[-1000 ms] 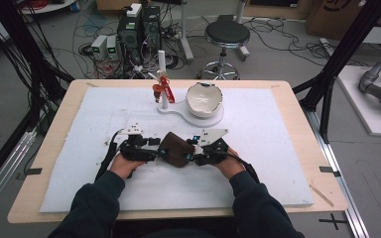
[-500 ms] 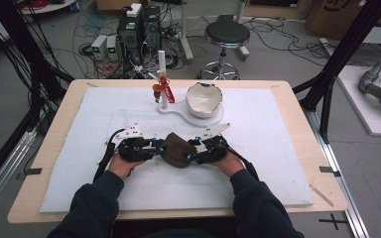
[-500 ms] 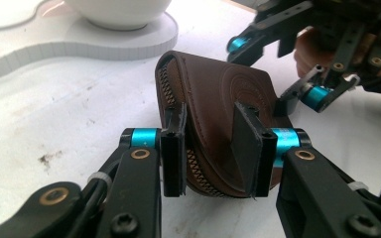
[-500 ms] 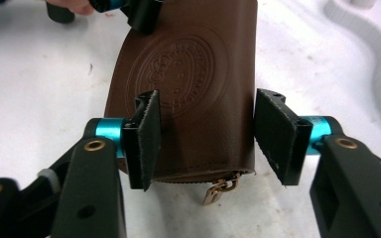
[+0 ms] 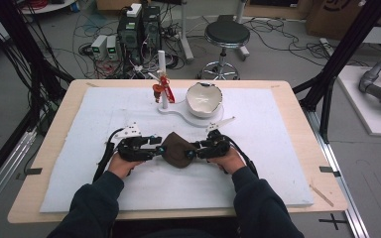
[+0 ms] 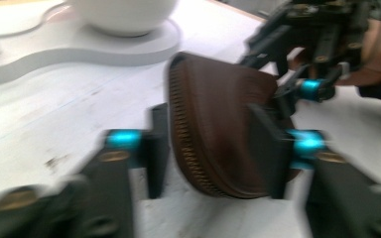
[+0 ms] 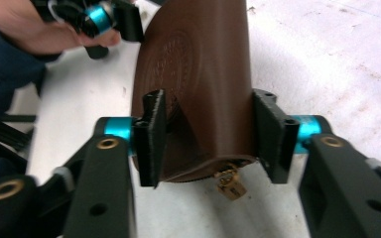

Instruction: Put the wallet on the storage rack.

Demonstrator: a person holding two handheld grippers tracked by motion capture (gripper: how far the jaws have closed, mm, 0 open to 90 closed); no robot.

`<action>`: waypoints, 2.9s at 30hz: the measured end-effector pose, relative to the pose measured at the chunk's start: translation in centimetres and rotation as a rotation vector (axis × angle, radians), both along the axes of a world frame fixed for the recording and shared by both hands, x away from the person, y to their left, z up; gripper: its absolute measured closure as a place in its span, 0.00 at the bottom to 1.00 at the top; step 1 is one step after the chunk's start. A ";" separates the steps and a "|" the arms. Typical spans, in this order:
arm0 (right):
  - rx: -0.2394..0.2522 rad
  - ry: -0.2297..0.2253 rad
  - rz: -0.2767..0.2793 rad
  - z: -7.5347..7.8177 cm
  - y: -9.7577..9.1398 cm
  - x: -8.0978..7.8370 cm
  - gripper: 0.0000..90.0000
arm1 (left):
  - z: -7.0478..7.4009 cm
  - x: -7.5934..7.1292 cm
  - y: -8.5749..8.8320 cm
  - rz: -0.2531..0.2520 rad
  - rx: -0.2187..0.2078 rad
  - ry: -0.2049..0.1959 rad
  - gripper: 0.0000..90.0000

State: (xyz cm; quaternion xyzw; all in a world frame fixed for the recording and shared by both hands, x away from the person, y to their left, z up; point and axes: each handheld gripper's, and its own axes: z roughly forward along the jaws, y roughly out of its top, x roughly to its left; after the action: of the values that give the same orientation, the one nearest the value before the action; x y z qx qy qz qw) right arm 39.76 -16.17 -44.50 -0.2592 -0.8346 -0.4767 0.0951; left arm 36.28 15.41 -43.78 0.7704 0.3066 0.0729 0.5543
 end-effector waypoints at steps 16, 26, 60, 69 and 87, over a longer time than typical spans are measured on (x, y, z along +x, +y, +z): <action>0.020 -0.281 -0.120 4.8 -3.0 -0.7 0.75 | 2.3 -0.2 5.0 0.269 -0.070 -0.076 0.24; -0.007 -0.400 -0.211 8.8 -5.7 1.5 0.75 | 2.5 -0.2 6.3 0.307 -0.088 -0.074 0.21; -0.414 -0.620 -0.174 9.3 -3.4 11.0 0.74 | 1.6 -0.2 7.0 0.310 -0.101 -0.039 0.22; -0.332 -0.553 -0.290 9.6 -4.8 10.6 0.55 | 1.6 -0.2 7.0 0.310 -0.103 -0.041 0.22; -0.189 -0.372 -0.451 6.6 -13.4 0.6 0.33 | 1.8 0.1 7.4 0.323 -0.084 -0.084 0.21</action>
State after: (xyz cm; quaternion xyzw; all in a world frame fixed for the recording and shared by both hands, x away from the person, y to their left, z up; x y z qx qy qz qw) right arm 40.31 -29.56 -37.89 -0.3538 -0.7996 -0.4455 -0.1923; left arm 36.37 22.83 -42.00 0.6836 0.4058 0.1802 0.5794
